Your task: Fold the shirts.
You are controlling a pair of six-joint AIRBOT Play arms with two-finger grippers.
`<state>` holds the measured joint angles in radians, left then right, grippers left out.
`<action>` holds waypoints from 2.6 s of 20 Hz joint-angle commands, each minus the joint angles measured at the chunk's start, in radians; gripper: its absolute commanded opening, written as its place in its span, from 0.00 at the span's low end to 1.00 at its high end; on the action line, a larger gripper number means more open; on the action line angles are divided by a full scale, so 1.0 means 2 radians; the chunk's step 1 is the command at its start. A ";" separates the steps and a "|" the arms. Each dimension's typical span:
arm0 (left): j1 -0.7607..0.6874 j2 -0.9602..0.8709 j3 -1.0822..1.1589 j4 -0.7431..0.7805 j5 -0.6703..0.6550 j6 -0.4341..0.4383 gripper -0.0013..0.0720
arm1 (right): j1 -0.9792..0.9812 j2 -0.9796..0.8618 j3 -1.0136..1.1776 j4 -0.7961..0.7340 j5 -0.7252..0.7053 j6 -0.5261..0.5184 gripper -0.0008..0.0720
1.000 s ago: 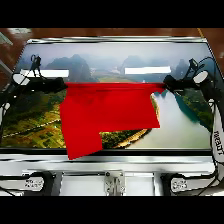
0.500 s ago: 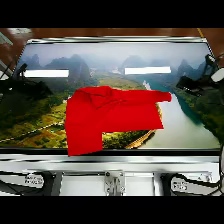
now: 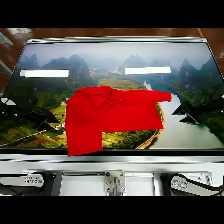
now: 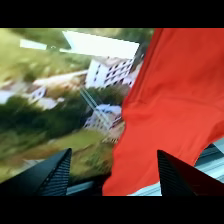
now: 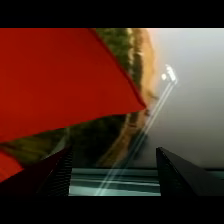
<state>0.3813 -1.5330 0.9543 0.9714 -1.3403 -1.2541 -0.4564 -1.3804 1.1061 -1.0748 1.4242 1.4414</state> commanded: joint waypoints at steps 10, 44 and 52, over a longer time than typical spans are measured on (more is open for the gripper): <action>-0.079 -0.037 -0.033 -0.081 0.116 0.015 0.59 | -0.005 0.001 -0.016 0.044 -0.004 -0.003 0.87; -0.094 0.274 0.464 -0.082 0.154 0.034 0.07 | 0.082 0.203 0.263 0.188 -0.231 -0.109 0.09; -0.094 0.456 0.551 0.057 0.200 -0.131 0.07 | 0.082 0.418 0.349 -0.024 -0.272 0.016 0.09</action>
<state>0.1925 -0.7300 2.0182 0.9146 -0.9195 -1.3945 -0.2928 -0.6674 1.7668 -0.9234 0.8448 1.4071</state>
